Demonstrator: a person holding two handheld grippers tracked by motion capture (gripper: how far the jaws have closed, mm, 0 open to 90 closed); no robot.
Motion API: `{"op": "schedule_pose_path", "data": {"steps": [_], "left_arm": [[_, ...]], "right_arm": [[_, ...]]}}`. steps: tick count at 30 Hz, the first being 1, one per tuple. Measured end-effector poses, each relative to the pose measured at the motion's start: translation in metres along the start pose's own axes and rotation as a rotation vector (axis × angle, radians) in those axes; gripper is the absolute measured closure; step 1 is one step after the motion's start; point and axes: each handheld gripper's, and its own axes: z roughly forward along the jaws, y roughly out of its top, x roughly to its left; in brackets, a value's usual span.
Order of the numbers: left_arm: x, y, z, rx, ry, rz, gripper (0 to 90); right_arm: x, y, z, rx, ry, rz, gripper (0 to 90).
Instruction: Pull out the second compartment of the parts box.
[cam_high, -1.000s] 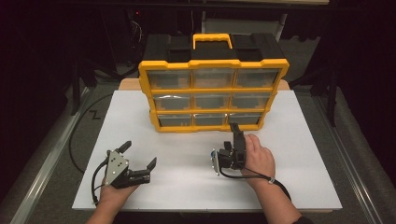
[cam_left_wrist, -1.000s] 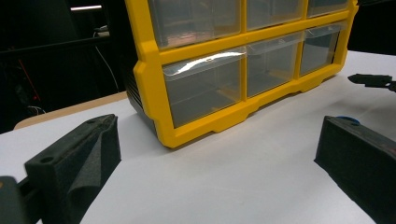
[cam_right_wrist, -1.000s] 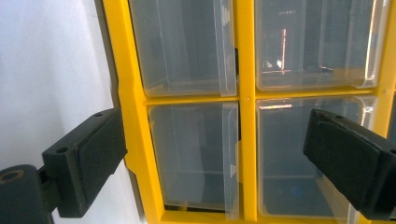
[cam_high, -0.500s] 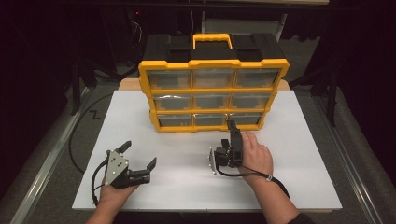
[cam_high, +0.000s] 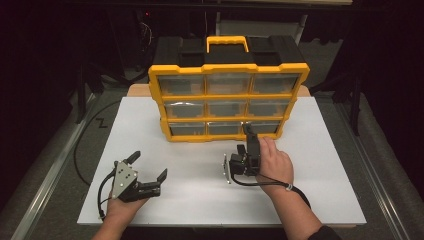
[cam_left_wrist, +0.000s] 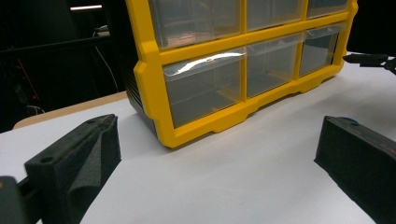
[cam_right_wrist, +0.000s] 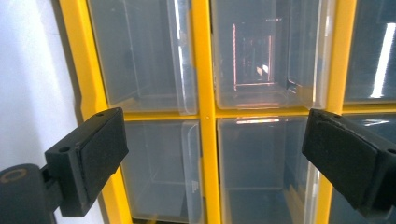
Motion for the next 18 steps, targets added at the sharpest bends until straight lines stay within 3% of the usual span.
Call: {"op": "schedule_pose_path", "data": {"steps": [18], "left_arm": [[0.000,0.000,0.000,0.001,-0.006,0.001,0.8]], "right_arm": [[-0.018,0.003,0.000,-0.005,-0.025,0.001,8.1]]}}
